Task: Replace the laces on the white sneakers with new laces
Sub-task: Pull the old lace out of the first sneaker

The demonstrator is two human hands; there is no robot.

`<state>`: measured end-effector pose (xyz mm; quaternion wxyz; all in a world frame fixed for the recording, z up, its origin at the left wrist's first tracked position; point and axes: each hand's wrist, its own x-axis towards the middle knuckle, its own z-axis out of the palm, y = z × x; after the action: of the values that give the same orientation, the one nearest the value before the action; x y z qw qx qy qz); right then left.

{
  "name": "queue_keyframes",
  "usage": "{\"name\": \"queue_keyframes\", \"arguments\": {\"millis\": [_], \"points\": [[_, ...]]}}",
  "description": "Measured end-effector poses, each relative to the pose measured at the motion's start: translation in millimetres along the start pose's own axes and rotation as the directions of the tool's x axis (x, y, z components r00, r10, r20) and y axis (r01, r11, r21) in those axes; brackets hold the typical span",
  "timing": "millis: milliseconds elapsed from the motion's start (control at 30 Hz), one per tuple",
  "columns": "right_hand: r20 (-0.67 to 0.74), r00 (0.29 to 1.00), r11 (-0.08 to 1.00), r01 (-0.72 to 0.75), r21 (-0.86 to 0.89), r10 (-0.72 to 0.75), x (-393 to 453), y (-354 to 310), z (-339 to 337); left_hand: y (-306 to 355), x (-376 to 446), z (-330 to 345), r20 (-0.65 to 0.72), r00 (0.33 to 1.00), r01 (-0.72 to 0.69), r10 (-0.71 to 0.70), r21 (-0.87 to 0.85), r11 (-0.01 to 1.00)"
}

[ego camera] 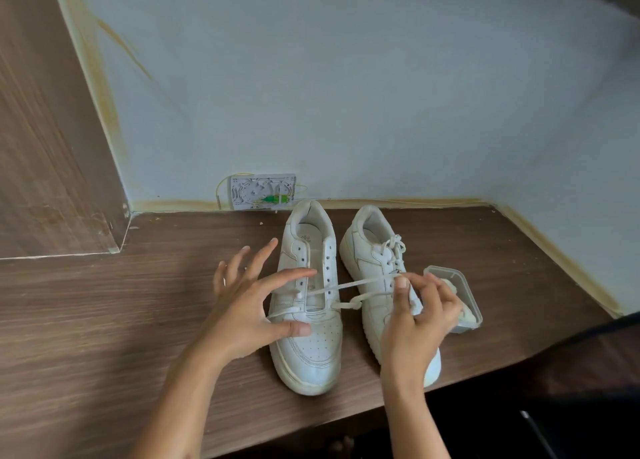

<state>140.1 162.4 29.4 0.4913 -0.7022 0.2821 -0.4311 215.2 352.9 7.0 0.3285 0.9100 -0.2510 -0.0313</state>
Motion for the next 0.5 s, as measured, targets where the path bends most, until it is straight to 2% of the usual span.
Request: {"name": "queue_keyframes", "arguments": {"millis": [67, 167, 233, 300, 333, 400, 500], "points": [[0.01, 1.0, 0.999, -0.02, -0.025, 0.02, 1.0, 1.4, -1.4, -0.4, 0.0, 0.4, -0.002, 1.0, 0.001, -0.001, 0.013, 1.0], [0.144, 0.973, 0.977, 0.194, -0.093, -0.18, -10.3, -0.7, 4.6, -0.3, 0.6, 0.9, -0.005, 1.0, 0.009, -0.009, 0.013, 1.0], [0.355, 0.886, 0.908, 0.378, -0.179, -0.299, -20.9, 0.9, 11.5, 0.4, 0.7, 0.7, -0.005, 1.0, 0.018, -0.018, 0.006, 1.0], [0.53, 0.785, 0.801, 0.523, -0.289, -0.321, -31.3, 6.9, 18.7, 1.3, 0.3, 0.3, -0.001, 1.0, 0.023, -0.023, 0.015, 1.0], [0.568, 0.761, 0.769, 0.554, -0.318, -0.314, -35.5, 10.7, 21.6, 1.6, 0.3, 0.2, 0.001, 1.0, 0.024, -0.024, 0.021, 0.999], [0.557, 0.771, 0.78, 0.541, -0.315, -0.309, -37.8, 13.8, 24.8, 2.1, 0.2, -0.7, 0.005, 1.0, 0.024, -0.024, 0.024, 0.999], [0.453, 0.825, 0.827, 0.49, -0.275, -0.338, -31.8, 13.7, 23.8, 2.3, 0.1, -1.0, 0.006, 1.0, 0.023, -0.023, 0.015, 1.0]]}}
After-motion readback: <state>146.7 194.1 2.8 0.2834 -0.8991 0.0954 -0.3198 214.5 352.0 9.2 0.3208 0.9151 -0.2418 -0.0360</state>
